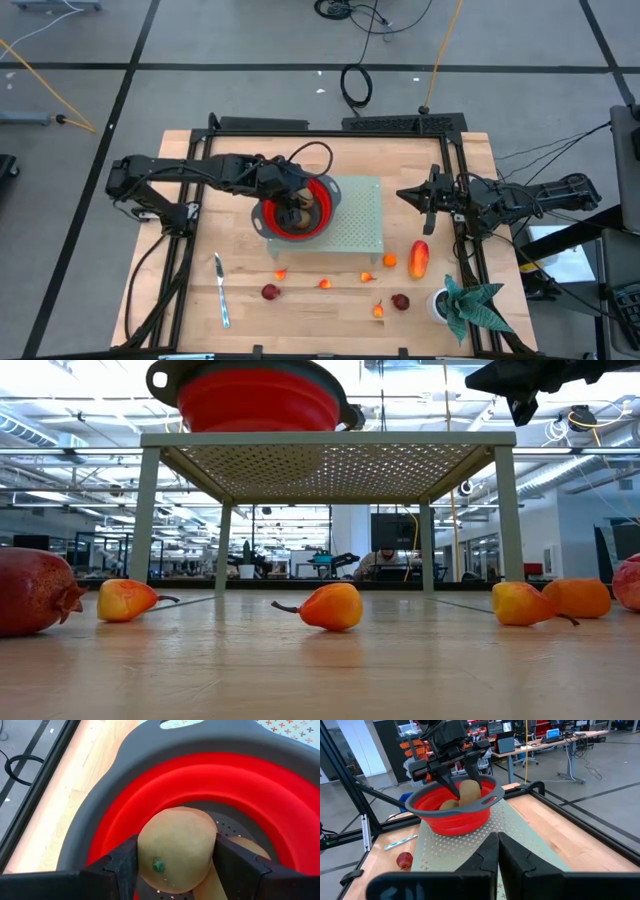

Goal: Pick & Place Fruit
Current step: Put the kiwi fruit into the strainer, then put the mango fruit into the strainer

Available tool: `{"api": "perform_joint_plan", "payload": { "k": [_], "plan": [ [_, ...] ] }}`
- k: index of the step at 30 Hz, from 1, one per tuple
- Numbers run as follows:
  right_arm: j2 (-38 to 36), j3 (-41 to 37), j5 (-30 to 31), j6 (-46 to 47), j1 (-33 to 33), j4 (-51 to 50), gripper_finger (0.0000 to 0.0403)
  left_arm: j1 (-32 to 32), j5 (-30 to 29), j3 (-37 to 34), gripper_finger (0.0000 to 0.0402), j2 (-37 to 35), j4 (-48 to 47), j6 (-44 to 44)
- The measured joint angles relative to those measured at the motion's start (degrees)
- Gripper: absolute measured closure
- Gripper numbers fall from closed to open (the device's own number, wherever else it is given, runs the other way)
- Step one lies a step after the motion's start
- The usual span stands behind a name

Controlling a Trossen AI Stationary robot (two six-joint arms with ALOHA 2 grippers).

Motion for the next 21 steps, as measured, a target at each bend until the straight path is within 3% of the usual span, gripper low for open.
{"api": "perform_joint_plan", "payload": {
  "k": [12, 17, 21],
  "plan": [
    [0.0, 0.0, -0.1, -0.2, 0.0, 0.0, 0.0402, 0.0, 0.0, 0.0, 0.0112, 0.0, 0.0, -0.9],
    [0.0, 0.0, -0.1, -0.2, 0.0, 0.0, 0.0402, 0.0, -0.1, 1.1, 0.0107, -0.3, -1.4, 2.5],
    [0.0, 0.0, -0.1, -0.1, 0.0, 0.0, 0.0402, -0.1, -0.4, 5.9, 0.0115, -1.6, -4.9, 3.0]
  ]
}}
